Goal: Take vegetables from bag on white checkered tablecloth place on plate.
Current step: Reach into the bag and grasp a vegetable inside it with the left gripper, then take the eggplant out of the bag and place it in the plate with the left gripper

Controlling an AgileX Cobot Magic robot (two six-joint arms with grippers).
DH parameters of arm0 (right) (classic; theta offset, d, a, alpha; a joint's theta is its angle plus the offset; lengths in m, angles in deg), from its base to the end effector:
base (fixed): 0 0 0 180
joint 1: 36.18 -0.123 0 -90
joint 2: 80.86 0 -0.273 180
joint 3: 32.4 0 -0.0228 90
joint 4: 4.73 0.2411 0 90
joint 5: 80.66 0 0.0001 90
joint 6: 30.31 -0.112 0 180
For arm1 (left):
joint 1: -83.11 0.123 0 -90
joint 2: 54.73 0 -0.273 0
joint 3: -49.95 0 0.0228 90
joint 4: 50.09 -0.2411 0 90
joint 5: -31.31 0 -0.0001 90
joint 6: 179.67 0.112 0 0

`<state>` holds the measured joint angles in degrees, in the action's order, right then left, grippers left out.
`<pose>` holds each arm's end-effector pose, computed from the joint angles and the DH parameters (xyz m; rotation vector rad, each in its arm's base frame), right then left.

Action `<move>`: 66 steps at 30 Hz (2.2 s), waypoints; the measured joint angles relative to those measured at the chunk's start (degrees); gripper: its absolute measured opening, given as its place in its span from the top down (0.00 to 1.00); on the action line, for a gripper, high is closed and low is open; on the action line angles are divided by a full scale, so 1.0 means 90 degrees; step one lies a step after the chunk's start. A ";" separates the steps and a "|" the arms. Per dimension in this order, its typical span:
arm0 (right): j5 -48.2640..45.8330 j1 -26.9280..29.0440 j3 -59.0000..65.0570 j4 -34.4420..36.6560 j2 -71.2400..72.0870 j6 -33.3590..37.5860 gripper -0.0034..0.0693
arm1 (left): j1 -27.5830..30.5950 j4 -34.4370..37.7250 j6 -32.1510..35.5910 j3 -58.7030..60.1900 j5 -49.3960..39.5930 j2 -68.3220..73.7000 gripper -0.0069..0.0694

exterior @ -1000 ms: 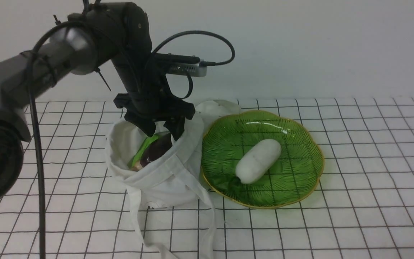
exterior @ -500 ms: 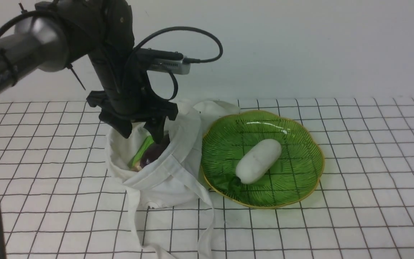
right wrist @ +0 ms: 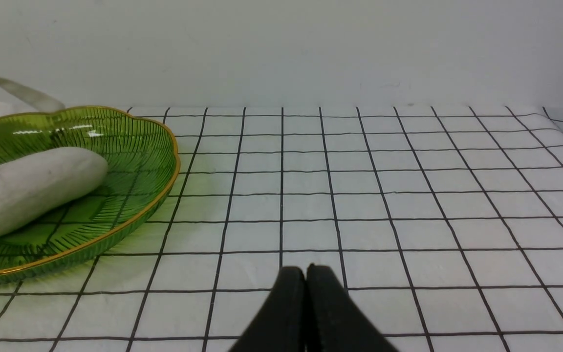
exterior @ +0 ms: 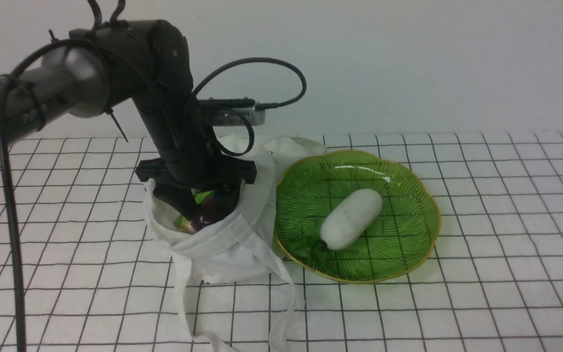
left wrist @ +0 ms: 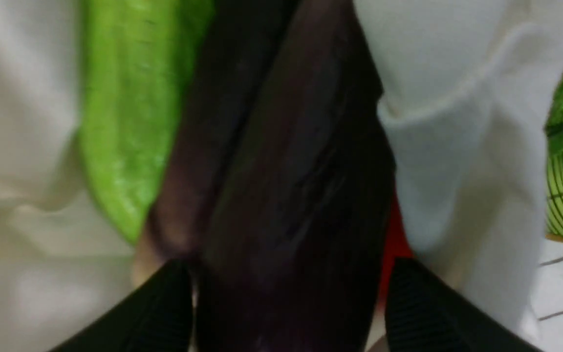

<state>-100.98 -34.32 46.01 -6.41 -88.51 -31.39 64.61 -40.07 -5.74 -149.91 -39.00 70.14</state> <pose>0.0757 -0.0036 0.1670 0.0292 1.8565 -0.0380 0.3776 -0.1457 0.1965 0.2537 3.0745 -0.2792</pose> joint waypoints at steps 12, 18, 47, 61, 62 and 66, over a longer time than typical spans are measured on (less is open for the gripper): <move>0.0000 0.0000 0.0000 0.0000 0.0000 0.0000 0.98 | 0.0000 -0.0503 0.0307 -0.0137 0.0001 0.0152 0.41; 0.0000 0.0000 0.0000 0.0000 0.0000 0.0000 0.98 | 0.0000 -0.1211 0.0292 -0.0179 -0.0048 -0.0874 0.41; 0.0000 0.0000 0.0000 0.0000 0.0000 0.0000 0.98 | 0.0000 -0.1839 0.0202 0.2885 -0.0007 -0.4005 0.41; 0.0000 0.0000 0.0000 0.0000 0.0000 0.0000 0.98 | -0.0179 0.2394 0.2498 0.2378 0.0827 -0.3176 0.41; 0.0000 0.0000 0.0000 0.0000 0.0000 0.0000 0.98 | -0.0311 0.2599 0.2677 0.2150 0.0930 -0.2781 0.41; 0.0000 0.0000 0.0000 0.0000 0.0000 0.0000 0.98 | -0.0649 0.2732 0.2814 0.1353 0.1206 -0.1585 0.41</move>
<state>-100.98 -34.32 46.01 -6.41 -88.51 -31.39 58.77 -15.48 19.58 -137.74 -28.15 55.87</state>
